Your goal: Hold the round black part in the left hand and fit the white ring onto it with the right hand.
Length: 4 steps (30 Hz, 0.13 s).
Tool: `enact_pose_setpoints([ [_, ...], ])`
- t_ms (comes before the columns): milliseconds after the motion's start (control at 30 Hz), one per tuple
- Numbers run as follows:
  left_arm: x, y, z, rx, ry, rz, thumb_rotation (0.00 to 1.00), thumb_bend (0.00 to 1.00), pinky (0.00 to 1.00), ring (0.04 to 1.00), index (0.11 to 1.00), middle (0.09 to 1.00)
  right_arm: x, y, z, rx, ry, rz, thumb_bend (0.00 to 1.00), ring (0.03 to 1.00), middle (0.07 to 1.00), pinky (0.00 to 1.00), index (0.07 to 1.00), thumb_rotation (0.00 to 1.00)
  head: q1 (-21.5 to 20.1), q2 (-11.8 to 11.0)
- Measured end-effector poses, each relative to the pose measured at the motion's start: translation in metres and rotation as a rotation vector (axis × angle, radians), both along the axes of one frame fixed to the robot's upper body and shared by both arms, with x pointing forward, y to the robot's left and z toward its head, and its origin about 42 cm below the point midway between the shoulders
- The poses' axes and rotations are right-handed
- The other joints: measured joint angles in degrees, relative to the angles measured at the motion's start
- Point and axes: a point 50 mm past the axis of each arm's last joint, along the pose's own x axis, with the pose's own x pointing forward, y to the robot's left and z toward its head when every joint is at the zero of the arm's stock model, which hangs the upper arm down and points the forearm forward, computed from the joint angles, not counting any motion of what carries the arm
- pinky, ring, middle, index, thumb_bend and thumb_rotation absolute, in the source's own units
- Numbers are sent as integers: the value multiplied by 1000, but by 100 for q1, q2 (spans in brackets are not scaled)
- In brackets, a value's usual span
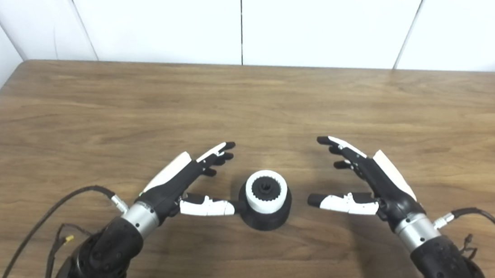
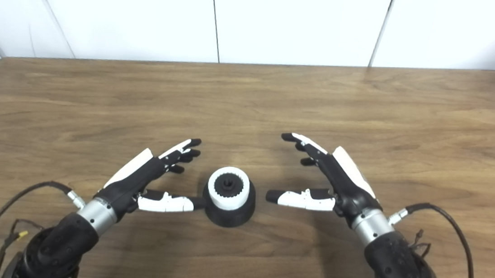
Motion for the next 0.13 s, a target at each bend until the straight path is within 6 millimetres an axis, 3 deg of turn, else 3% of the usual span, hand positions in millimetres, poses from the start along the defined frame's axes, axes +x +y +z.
enact_pose_setpoints([
  [67, -4, 0, -11, -68, -30, 52, 764, 598, 877, 934, 995, 966, 0, 0, -5, 27, -1, -39, 649, 931, 947, 864, 915, 765, -17, -9],
  [133, -7, -4, -17, -119, -43, 88, 961, 487, 911, 958, 1000, 991, 1, -2, -11, 56, 5, -89, 550, 933, 953, 867, 922, 807, -26, -9],
])
